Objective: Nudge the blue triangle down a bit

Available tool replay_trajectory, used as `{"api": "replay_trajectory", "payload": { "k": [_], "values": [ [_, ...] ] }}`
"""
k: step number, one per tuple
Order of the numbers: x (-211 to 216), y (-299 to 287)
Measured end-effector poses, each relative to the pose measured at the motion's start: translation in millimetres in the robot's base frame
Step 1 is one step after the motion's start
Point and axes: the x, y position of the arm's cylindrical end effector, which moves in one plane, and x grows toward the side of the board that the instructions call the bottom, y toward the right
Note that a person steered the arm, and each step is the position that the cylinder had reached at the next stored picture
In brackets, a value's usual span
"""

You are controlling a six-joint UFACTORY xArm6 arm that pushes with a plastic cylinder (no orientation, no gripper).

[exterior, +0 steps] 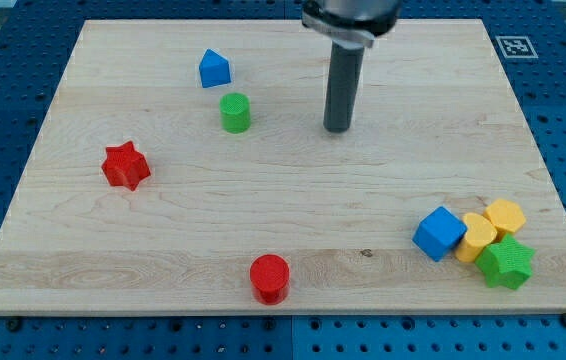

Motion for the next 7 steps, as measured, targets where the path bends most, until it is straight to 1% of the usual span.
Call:
{"api": "replay_trajectory", "payload": {
  "k": [1, 2, 3, 4, 5, 6, 7],
  "values": [
    [-64, -1],
    [-115, -8],
    [-142, -39],
    [-169, -94],
    [-187, -151],
    [-186, -180],
    [-150, -180]
  ]
}}
